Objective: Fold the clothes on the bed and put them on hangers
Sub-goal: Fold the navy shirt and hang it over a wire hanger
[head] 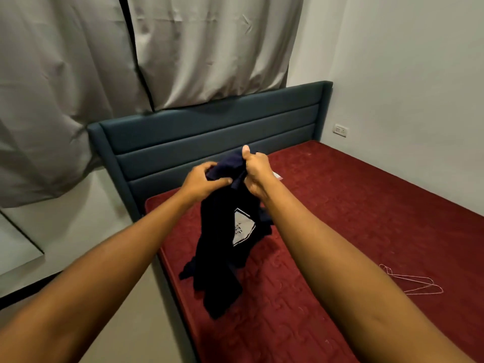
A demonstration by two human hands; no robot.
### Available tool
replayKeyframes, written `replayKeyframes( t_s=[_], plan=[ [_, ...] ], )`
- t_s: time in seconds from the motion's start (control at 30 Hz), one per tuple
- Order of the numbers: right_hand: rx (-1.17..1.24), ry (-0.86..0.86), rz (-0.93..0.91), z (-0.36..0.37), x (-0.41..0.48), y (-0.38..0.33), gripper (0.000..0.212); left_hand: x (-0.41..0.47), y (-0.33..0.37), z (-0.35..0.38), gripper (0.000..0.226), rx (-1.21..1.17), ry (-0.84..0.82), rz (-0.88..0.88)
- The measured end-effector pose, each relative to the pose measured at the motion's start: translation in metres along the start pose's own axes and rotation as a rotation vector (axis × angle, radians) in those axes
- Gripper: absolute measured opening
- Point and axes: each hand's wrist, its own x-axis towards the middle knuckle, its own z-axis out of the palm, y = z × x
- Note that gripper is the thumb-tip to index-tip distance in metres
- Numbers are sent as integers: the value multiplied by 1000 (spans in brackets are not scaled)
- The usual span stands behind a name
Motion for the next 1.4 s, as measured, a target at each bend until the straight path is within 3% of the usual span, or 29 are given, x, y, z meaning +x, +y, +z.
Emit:
replayKeyframes(
  t_s=[0.1,0.17,0.27,0.3,0.37,0.4,0.5,0.6,0.67,0.73,0.8,0.93,1.0,1.13,1.23,1.4],
  plan=[
    [41,8,70,1,0,17,36,-14,-15,-6,15,205,16,-63],
    [-69,64,49,-1,-4,20,51,-13,-18,-16,22,212,134,-112],
    [-541,237,-110,-6,-19,12,59,-9,-4,-32,22,289,176,-56],
    [-675,251,-162,-7,-20,11,81,-9,6,-31,21,337,147,-22],
    [-850,110,-313,-7,-31,7,123,-10,27,-24,23,359,100,33],
    [-876,-20,-377,-7,-34,6,121,-10,35,-20,26,338,88,53],
    [-740,-431,-268,-19,-24,1,62,-4,43,-19,21,263,62,46],
    [-837,-634,-302,-28,-9,-2,60,-1,33,-33,16,151,-87,15],
    [-908,-668,-322,-27,-7,-4,43,-5,30,-39,31,33,-238,10],
    [-952,-626,-404,-20,-7,-14,36,-12,24,-47,60,-74,-284,-8],
    [-973,-553,-525,-14,-10,-28,34,-19,14,-57,66,-72,-334,-35],
    [-942,-302,-658,-13,-11,-54,12,-41,-23,-67,29,454,-334,-127],
    [-941,-158,-675,-24,-8,-63,16,-50,-42,-71,31,624,-286,-192],
    [-1189,24,-592,-59,13,-56,15,-54,-54,-101,25,815,-37,-333],
    [-1379,-3,-431,-79,29,-35,13,-39,-58,-117,23,783,112,-377],
    [-1527,1,-136,-77,66,14,30,-13,-87,-119,14,843,101,-529]
  ],
)
